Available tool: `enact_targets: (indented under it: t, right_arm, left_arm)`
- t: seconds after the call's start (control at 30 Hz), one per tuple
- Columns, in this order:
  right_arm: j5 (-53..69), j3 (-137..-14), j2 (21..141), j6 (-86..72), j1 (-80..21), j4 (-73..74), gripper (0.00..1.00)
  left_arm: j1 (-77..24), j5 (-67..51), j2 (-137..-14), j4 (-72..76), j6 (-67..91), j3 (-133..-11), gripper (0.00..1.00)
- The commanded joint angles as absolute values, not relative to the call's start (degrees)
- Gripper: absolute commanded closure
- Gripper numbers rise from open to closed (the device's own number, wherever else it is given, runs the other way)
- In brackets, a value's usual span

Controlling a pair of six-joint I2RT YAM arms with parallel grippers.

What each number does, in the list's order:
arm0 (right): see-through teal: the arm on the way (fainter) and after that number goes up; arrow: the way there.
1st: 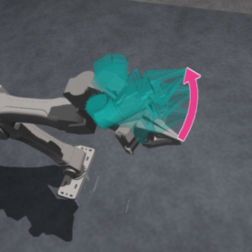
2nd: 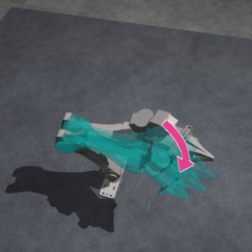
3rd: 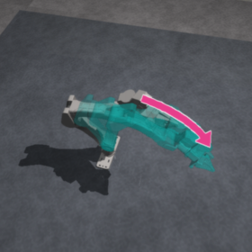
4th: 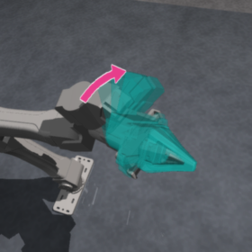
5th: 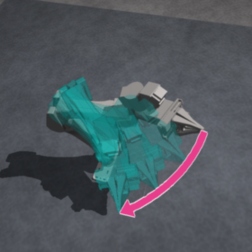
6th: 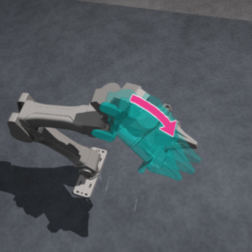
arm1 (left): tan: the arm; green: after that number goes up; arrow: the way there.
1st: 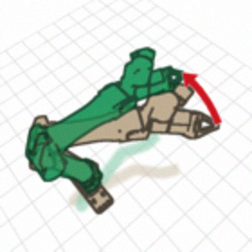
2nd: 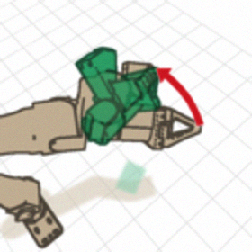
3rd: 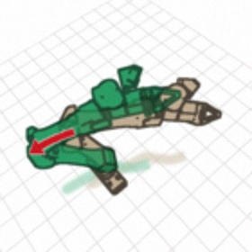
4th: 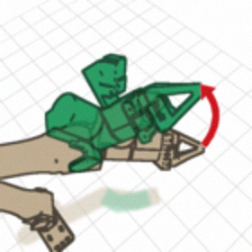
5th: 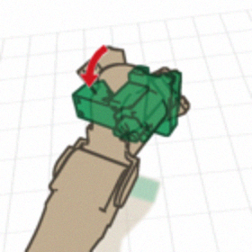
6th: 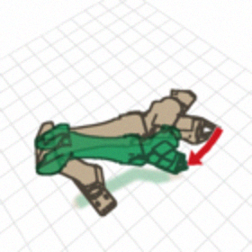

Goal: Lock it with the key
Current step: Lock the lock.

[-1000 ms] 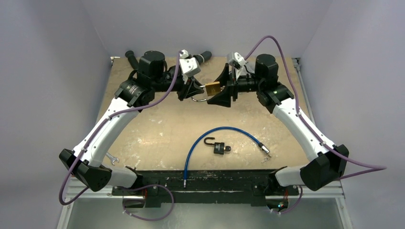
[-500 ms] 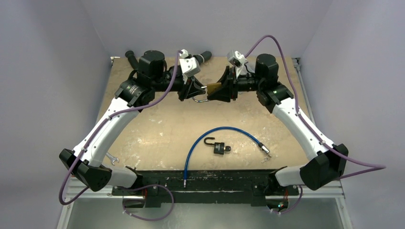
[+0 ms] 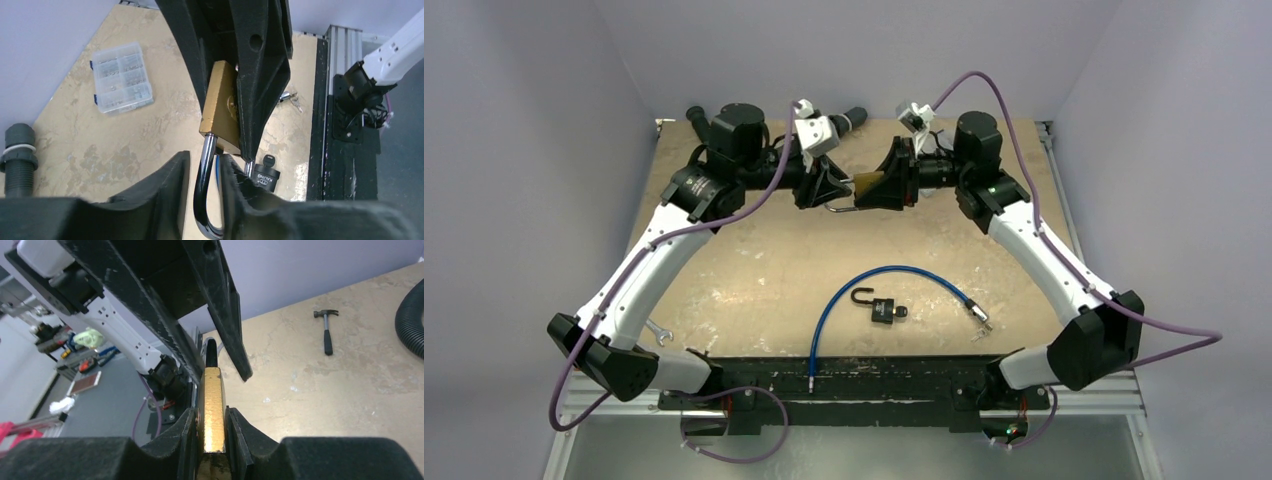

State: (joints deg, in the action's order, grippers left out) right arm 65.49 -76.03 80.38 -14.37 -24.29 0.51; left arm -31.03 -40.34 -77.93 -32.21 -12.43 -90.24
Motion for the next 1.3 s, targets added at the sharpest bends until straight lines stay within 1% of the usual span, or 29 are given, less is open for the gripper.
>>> enact_targets:
  t: [0.0,0.03,0.13,0.2,0.23,0.27,0.3,0.4,0.47,0.53,0.7,0.9,1.1,1.2,1.27]
  right_arm:
    - [66.9,-75.5,80.7,-28.0,-22.5,-13.5,1.0]
    - [67.1,-74.9,80.9,-31.3,-22.1,-16.4,1.0]
    - [67.1,-74.1,81.8,-38.7,-20.9,-25.7,1.0]
    - [66.5,-74.1,82.3,-41.6,-20.5,-29.3,1.0]
    - [65.9,-74.2,82.5,-42.9,-20.3,-31.8,1.0]
    - [65.5,-74.3,82.9,-44.3,-20.2,-33.8,1.0]
    - [65.1,-74.2,83.3,-46.6,-20.0,-36.5,1.0]
    - [63.8,-73.5,84.2,-54.3,-19.8,-46.7,1.0]
    - [62.3,-73.4,83.9,-56.2,-19.8,-48.8,1.0]
    - [61.7,-73.5,83.5,-56.9,-19.8,-49.6,1.0]
    - [61.3,-73.9,82.9,-57.1,-19.8,-48.4,1.0]
    - [60.7,-74.5,82.8,-57.5,-20.0,-46.7,1.0]
    - [61.4,-74.8,82.5,-58.4,-20.0,-46.4,1.0]
    - [61.5,-74.5,82.0,-58.9,-19.9,-46.1,1.0]
    - [61.8,-74.2,81.7,-59.3,-19.9,-46.3,1.0]
  left_arm:
    - [-27.6,-42.6,-76.8,-27.5,-8.4,-93.6,0.6]
    - [-26.0,-44.1,-76.8,-27.1,-6.6,-93.8,0.54]
    - [-20.6,-50.9,-78.2,-26.6,-0.9,-95.7,0.4]
    - [-18.5,-54.8,-79.9,-27.6,3.3,-98.1,0.35]
    - [-17.5,-57.0,-80.6,-26.2,6.9,-98.7,0.34]
    - [-16.5,-60.1,-81.2,-22.9,12.0,-98.6,0.31]
    - [-15.7,-63.1,-81.5,-18.6,17.7,-97.3,0.26]
    - [-15.1,-68.0,-80.9,0.0,34.7,-92.2,0.2]
    - [-15.1,-69.0,-80.3,9.2,41.8,-89.9,0.2]
    - [-15.1,-69.5,-80.1,11.8,44.6,-89.5,0.2]
    - [-15.1,-68.6,-78.6,5.9,41.2,-88.2,0.23]
    - [-15.1,-67.1,-78.2,3.4,38.0,-86.7,0.33]
    - [-15.1,-63.4,-77.8,1.8,35.0,-84.9,0.35]
    - [-15.1,-61.3,-77.9,0.2,32.7,-84.5,0.4]
    - [-15.2,-61.5,-78.0,2.9,34.4,-83.7,0.45]
